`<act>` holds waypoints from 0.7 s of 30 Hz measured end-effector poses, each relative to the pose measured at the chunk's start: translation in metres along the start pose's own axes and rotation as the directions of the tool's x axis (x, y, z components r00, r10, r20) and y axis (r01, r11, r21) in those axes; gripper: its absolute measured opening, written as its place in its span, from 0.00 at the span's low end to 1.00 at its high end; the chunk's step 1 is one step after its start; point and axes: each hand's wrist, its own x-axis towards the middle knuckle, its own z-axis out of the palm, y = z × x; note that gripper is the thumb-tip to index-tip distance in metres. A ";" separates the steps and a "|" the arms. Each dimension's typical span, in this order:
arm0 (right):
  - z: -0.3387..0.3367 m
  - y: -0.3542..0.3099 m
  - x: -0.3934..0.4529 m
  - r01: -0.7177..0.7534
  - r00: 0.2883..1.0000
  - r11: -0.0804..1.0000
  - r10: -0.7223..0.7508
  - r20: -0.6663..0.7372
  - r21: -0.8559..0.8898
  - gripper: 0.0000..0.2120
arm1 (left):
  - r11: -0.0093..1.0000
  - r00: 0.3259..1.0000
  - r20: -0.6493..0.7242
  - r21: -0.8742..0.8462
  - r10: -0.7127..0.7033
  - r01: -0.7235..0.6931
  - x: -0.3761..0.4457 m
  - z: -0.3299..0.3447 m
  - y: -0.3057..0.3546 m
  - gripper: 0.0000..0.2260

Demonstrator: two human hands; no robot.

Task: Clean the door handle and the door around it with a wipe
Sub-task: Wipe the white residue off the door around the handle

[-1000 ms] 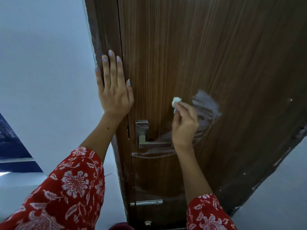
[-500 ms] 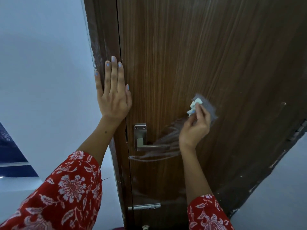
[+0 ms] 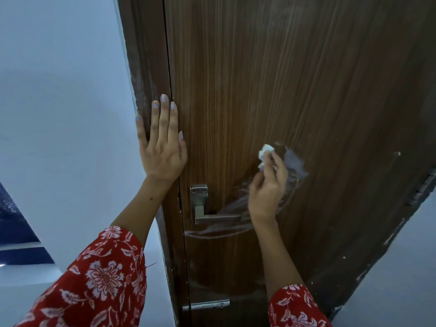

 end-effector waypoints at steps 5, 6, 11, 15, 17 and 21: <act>0.000 -0.011 0.023 -0.113 0.991 0.993 0.110 -0.081 -0.032 0.23 | 1.000 1.000 -0.013 -0.001 0.010 -0.010 -0.001 0.001 0.000 0.23; 0.003 -0.013 0.023 -0.047 0.998 0.998 0.045 -0.047 -0.043 0.24 | 1.000 1.000 -0.015 -0.001 0.011 -0.011 -0.001 0.002 0.000 0.23; 0.000 -0.005 0.015 -0.119 0.990 0.993 0.117 -0.075 -0.026 0.23 | 1.000 1.000 -0.007 0.008 0.009 -0.009 -0.001 0.001 -0.001 0.23; 0.005 -0.026 0.019 -0.272 0.959 0.962 0.272 -0.079 0.013 0.27 | 1.000 1.000 0.004 0.010 0.005 -0.005 0.000 0.000 0.000 0.23; 0.009 -0.032 0.010 -0.146 0.989 0.989 0.146 -0.001 -0.015 0.27 | 1.000 1.000 0.004 0.010 0.009 -0.009 0.000 0.000 0.000 0.23; 0.002 -0.016 0.009 -0.263 0.963 0.965 0.262 -0.055 0.004 0.26 | 1.000 1.000 0.011 0.015 0.007 -0.007 -0.001 0.000 -0.001 0.23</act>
